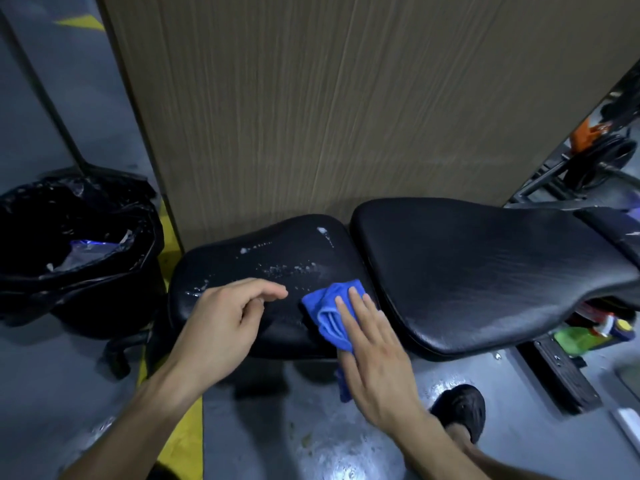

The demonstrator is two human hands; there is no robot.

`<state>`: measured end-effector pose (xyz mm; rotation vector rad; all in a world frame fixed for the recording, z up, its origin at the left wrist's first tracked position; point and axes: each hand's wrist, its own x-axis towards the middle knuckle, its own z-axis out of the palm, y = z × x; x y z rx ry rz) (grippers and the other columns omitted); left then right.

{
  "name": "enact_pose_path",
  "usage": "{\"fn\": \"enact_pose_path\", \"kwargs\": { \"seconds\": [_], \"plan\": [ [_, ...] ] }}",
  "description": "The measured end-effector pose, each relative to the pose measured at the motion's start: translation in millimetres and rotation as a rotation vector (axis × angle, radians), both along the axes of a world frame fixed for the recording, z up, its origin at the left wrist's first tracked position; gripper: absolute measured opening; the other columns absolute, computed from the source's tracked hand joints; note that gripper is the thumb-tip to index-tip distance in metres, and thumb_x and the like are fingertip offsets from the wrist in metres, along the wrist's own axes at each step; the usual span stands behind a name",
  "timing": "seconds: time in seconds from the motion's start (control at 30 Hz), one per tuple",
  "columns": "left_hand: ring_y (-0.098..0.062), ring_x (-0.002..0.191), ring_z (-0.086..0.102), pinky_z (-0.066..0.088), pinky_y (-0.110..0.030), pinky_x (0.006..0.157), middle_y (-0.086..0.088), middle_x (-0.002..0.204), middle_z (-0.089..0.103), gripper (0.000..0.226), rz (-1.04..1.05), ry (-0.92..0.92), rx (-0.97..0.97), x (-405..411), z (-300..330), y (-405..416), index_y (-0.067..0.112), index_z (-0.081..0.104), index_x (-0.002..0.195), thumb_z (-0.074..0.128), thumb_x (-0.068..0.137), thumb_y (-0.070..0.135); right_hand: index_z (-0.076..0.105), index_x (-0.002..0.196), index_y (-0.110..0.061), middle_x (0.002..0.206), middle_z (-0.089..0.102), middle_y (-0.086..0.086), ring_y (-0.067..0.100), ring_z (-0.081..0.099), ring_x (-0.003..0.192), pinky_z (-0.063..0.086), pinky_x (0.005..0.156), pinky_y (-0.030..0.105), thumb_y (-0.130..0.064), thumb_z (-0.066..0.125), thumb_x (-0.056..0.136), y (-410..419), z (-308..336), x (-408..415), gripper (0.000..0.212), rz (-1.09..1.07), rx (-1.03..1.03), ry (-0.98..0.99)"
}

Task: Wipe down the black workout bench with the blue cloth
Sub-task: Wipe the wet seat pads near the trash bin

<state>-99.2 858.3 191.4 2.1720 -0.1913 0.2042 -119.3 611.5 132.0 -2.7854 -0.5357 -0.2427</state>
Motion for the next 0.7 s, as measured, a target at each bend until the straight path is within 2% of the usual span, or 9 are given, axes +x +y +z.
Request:
{"fn": "enact_pose_path", "kwargs": {
  "seconds": [0.1,0.2,0.23,0.3,0.4,0.5,0.57,0.63,0.7],
  "plan": [
    [0.011,0.096,0.066,0.052,-0.012,0.085,0.025,0.102,0.073,0.043,0.033,-0.024,-0.043,-1,4,0,0.027,0.077,0.1,0.052,0.094,-0.007,0.029,0.156,-0.015,0.165,0.02,0.008,0.028,0.017,0.152,0.02,0.122,0.044,-0.033,0.03,0.093,-10,2,63,0.065,-0.224,-0.026,-0.002],
    [0.007,0.1,0.068,0.056,-0.024,0.09,0.023,0.103,0.074,0.044,0.061,-0.066,-0.063,-2,2,2,0.025,0.077,0.1,0.05,0.093,-0.008,0.031,0.154,-0.007,0.163,0.022,0.017,0.034,0.018,0.151,0.021,0.121,0.046,-0.034,0.038,0.092,26,2,85,0.067,-0.447,-0.025,0.018],
    [0.006,0.1,0.068,0.056,-0.025,0.09,0.022,0.103,0.074,0.044,0.08,-0.083,-0.061,0,1,4,0.025,0.077,0.1,0.05,0.093,-0.009,0.03,0.154,-0.007,0.162,0.022,0.018,0.034,0.017,0.151,0.021,0.121,0.046,-0.032,0.04,0.092,46,-1,72,0.068,-0.414,-0.037,-0.037],
    [0.005,0.101,0.067,0.054,-0.023,0.091,0.02,0.102,0.074,0.044,0.121,-0.123,-0.035,5,-1,5,0.024,0.077,0.098,0.051,0.09,-0.011,0.028,0.155,-0.009,0.163,0.02,0.015,0.03,0.013,0.153,0.018,0.122,0.044,-0.028,0.043,0.091,75,-7,30,0.069,-0.183,-0.059,-0.1],
    [0.008,0.101,0.065,0.048,-0.014,0.092,0.019,0.103,0.074,0.042,0.154,-0.141,-0.002,10,-1,6,0.023,0.076,0.096,0.053,0.089,-0.011,0.023,0.157,-0.013,0.165,0.015,0.01,0.026,0.01,0.154,0.017,0.122,0.042,-0.028,0.044,0.088,65,0,3,0.073,0.069,-0.134,-0.059],
    [0.008,0.101,0.065,0.045,-0.008,0.087,0.022,0.105,0.073,0.04,0.172,-0.114,-0.015,6,0,12,0.024,0.076,0.097,0.052,0.092,-0.008,0.042,0.147,-0.004,0.157,0.034,0.02,0.037,0.031,0.146,0.034,0.114,0.048,-0.03,0.035,0.09,14,-6,57,0.062,-0.105,-0.204,-0.111],
    [0.001,0.092,0.068,0.049,-0.013,0.079,0.023,0.105,0.072,0.04,0.185,-0.096,-0.016,-1,-2,18,0.027,0.075,0.099,0.052,0.095,-0.005,0.051,0.136,0.001,0.152,0.038,0.026,0.042,0.029,0.145,0.032,0.115,0.051,-0.034,0.023,0.093,-1,1,83,0.063,-0.347,-0.219,-0.058],
    [-0.003,0.078,0.068,0.051,-0.021,0.071,0.023,0.105,0.072,0.04,0.205,-0.081,-0.006,-3,-4,24,0.029,0.075,0.1,0.051,0.095,-0.003,0.05,0.139,0.003,0.151,0.037,0.029,0.044,0.03,0.144,0.026,0.117,0.049,-0.033,0.026,0.091,30,1,72,0.065,-0.484,-0.113,-0.053],
    [0.003,0.071,0.064,0.047,-0.012,0.067,0.022,0.103,0.073,0.042,0.238,-0.072,-0.006,1,-5,25,0.029,0.075,0.099,0.051,0.094,-0.005,0.038,0.149,0.0,0.156,0.031,0.027,0.041,0.027,0.147,0.024,0.118,0.048,-0.029,0.036,0.09,79,-7,39,0.066,-0.408,-0.005,-0.138]
  ]
}}
